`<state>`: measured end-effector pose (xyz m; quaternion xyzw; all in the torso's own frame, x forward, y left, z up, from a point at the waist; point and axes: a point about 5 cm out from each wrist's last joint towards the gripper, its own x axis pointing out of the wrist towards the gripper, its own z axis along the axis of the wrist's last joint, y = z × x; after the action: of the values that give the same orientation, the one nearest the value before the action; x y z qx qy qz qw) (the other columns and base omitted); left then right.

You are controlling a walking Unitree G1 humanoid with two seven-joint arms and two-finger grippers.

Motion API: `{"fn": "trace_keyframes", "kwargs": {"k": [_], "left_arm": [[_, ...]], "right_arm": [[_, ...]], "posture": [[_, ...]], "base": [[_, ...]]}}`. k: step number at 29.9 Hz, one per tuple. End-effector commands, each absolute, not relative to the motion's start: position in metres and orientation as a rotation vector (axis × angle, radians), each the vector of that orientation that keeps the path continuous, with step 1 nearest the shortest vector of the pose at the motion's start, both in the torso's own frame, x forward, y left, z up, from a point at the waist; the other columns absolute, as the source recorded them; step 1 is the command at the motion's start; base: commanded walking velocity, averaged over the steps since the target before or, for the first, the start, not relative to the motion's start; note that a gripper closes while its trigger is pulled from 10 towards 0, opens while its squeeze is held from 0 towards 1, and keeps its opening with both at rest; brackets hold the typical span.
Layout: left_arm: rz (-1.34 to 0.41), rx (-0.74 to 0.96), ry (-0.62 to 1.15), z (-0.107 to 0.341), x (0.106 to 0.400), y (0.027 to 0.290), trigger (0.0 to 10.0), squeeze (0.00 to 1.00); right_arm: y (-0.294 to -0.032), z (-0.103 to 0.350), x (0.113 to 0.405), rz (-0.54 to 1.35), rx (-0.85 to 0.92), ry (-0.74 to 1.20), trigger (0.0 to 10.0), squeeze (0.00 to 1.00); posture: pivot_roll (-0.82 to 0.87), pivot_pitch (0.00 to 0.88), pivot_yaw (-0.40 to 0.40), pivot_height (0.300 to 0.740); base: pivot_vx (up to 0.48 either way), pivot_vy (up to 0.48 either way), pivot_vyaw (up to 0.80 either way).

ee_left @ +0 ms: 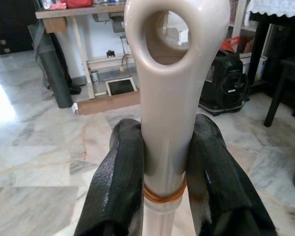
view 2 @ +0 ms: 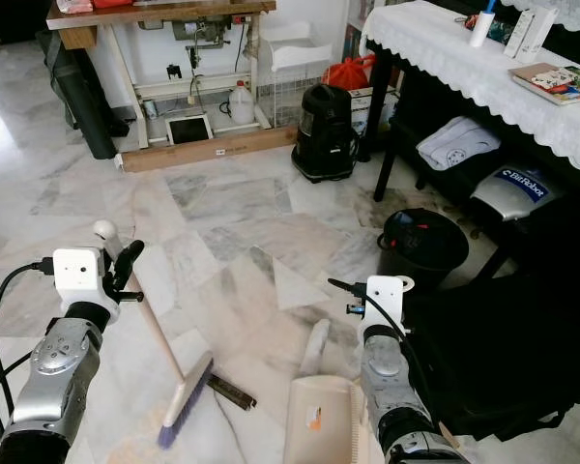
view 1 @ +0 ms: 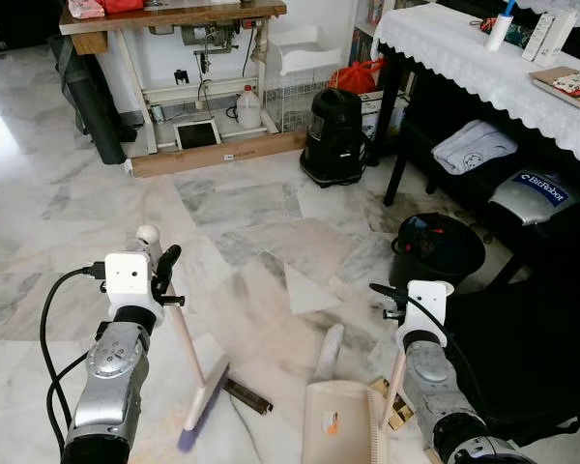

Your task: Sweep floor

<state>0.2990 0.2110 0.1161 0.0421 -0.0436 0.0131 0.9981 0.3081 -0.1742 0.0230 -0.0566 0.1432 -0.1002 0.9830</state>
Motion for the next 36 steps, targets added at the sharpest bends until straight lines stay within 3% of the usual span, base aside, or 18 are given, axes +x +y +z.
{"fn": "trace_keyframes", "kwargs": {"k": [1, 13, 19, 36], "left_arm": [[0.037, 0.115, -0.115, 0.124, 0.302, 0.215, 10.0, 0.0], [0.082, 0.183, -0.035, 0.109, 0.304, 0.223, 10.0, 0.0], [0.063, 0.169, 0.028, 0.09, 0.303, 0.215, 10.0, 0.0], [0.177, 0.154, -0.132, 0.1, 0.314, 0.219, 10.0, 0.0]], "right_arm": [[-0.171, 0.013, 0.302, -0.188, -0.117, 0.35, 10.0, 0.0], [-0.163, -0.001, 0.293, -0.148, -0.12, 0.434, 10.0, 0.0], [-0.157, -0.003, 0.292, -0.125, -0.108, 0.446, 10.0, 0.0], [-0.153, -0.005, 0.29, -0.085, -0.099, 0.455, 10.0, 0.0]], "posture": [[0.06, 0.039, -0.006, 0.74], [0.07, 0.014, 0.001, 0.74], [0.05, 0.022, 0.001, 0.74], [0.04, 0.042, -0.007, 0.74]], "base": [[0.0, 0.0, 0.0], [0.0, 0.0, 0.0], [0.0, 0.0, 0.0], [0.0, 0.0, 0.0]]}}
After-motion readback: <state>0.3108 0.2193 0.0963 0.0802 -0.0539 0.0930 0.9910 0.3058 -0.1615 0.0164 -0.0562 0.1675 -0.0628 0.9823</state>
